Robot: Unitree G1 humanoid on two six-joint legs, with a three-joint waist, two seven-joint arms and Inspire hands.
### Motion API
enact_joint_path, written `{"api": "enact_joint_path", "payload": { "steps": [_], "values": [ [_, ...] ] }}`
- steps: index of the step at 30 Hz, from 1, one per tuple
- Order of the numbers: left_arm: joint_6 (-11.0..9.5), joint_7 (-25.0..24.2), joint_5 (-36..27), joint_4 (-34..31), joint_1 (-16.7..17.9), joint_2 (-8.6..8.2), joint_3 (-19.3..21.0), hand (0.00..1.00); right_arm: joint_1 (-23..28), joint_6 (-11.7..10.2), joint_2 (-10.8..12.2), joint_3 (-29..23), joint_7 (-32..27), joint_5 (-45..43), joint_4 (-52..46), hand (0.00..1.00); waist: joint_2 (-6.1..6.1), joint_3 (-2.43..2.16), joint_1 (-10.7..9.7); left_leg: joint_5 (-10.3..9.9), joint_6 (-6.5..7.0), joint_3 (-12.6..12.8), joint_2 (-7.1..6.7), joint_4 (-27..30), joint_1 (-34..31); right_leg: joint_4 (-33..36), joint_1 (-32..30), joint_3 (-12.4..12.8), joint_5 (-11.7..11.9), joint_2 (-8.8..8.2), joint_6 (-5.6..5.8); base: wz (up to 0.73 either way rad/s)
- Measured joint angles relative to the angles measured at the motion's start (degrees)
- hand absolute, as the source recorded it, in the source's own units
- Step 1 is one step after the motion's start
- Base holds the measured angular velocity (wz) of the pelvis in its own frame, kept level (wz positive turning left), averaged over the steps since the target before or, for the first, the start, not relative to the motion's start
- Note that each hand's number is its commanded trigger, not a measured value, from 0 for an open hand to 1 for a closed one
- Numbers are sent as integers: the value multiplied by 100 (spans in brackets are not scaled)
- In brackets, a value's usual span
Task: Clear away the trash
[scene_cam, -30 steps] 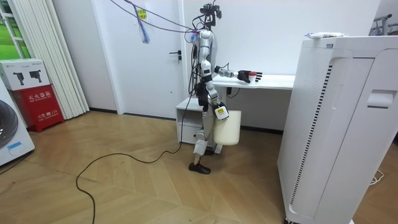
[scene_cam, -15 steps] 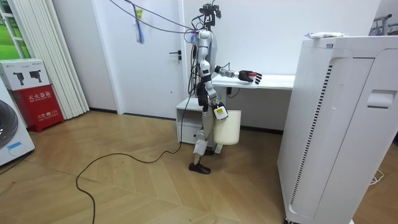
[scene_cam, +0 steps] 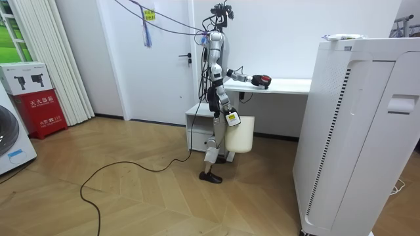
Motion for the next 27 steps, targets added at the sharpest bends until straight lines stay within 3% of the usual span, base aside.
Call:
{"api": "enact_joint_path", "payload": {
  "steps": [8, 14, 17, 21, 27],
  "values": [
    [21, -149, -451, -53, -97, 7, -273, 100, -137, 85, 32, 5, 7, -133, -34, 100, -10, -7, 11, 1, 1, 9, -2, 26, -118, 38, -130, 125, 1, 1, -2, 0],
    [200, -806, -623, -207, -417, -26, -614, 100, -257, 157, 8, -3, -109, -153, -674, 100, -10, -6, -42, 1, 3, 22, 13, 220, -406, 115, -378, 133, 7, -3, -11, -1],
    [200, -1005, -660, -401, -486, -84, -655, 100, -370, 155, -13, -13, -188, -355, -810, 100, 21, -4, -114, 1, 3, 32, 16, 224, -402, 130, -396, 132, 10, -3, -16, -2],
    [201, -1169, -786, -671, -503, -93, -900, 100, -522, 146, -55, -76, -414, -396, -1156, 100, 131, 35, -217, 5, 14, 50, 27, 277, -553, 315, -613, 135, 10, -16, -16, -5],
    [206, -1490, -783, -769, -501, -85, -1089, 100, -607, 143, -104, -231, -590, -325, -1427, 100, 256, 14, -266, 12, 26, 130, 42, 276, -667, 407, -816, 229, 11, -6, -18, -8]
  ]
}}
